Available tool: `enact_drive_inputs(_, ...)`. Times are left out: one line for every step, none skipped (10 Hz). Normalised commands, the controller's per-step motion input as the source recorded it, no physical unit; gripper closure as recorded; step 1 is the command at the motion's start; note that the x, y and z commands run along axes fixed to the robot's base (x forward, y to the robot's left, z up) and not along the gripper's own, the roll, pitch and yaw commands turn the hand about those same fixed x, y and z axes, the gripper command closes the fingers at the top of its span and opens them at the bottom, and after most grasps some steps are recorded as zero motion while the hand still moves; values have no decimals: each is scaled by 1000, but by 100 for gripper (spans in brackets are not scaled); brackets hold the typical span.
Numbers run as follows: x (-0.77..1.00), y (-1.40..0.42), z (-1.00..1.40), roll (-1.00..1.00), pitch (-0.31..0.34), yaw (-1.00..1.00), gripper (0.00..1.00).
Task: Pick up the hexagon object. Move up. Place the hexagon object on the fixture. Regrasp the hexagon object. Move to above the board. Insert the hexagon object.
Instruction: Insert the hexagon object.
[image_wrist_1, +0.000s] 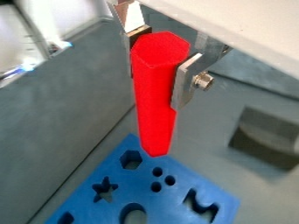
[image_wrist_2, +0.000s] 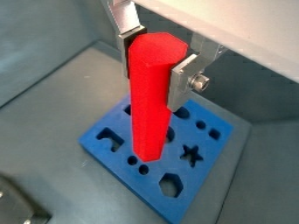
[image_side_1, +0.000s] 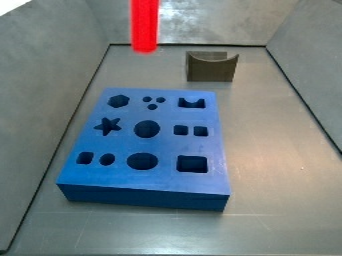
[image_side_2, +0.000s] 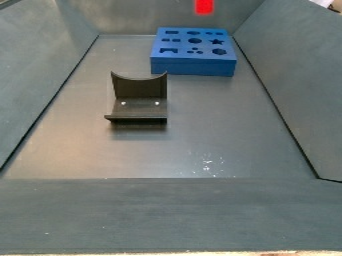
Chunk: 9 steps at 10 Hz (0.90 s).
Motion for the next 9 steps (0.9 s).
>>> enact_drive_inputs(0, 86, 0, -50, 0, -129, 100)
enact_drive_inputs(271, 123, 0, -23, 107, -191, 100)
enact_drive_inputs(-209, 280, -617, -249, -99, -394, 100)
enact_drive_inputs(-543, 0, -569, -249, -211, -571, 100)
enact_drive_inputs(-566, 0, -569, -266, -199, -563, 100)
enact_drive_inputs(-491, 0, -523, -234, -247, -486, 100)
enact_drive_inputs(0, 0, -11, -9, -51, 0, 100)
enact_drive_inputs(69, 0, -26, -23, 0, -46, 100)
enact_drive_inputs(-383, -283, -749, -96, -60, -320, 100)
